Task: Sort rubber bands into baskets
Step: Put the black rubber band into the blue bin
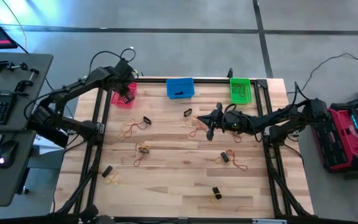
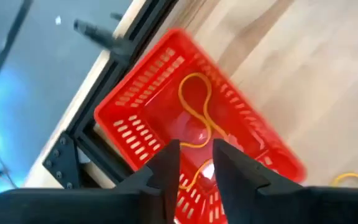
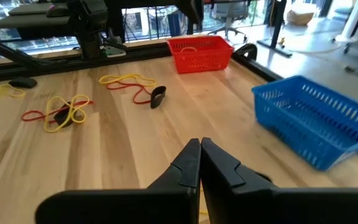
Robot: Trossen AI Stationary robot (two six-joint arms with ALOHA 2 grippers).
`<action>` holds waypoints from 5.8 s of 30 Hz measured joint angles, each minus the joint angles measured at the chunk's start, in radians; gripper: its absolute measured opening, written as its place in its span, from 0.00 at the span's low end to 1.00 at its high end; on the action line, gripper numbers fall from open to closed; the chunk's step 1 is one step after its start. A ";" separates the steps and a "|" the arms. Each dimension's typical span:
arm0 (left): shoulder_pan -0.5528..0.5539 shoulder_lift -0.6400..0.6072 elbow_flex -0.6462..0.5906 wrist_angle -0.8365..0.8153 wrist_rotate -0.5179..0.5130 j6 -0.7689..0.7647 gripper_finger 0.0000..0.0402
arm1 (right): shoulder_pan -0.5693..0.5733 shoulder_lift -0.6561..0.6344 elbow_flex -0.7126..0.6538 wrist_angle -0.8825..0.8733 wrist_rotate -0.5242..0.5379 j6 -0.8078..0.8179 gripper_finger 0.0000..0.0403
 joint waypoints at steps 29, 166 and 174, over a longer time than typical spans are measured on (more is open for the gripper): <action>-1.150 -0.273 0.000 -0.180 0.286 -0.511 0.01 | 0.002 0.000 0.000 -0.019 -0.054 0.121 0.00; -1.591 0.221 -0.151 -0.228 0.465 -1.634 0.33 | 0.100 0.000 0.000 -0.056 -0.074 0.078 0.00; -1.608 0.221 -0.151 -0.189 0.469 -1.633 0.33 | 0.100 0.000 0.000 -0.056 -0.074 0.086 0.00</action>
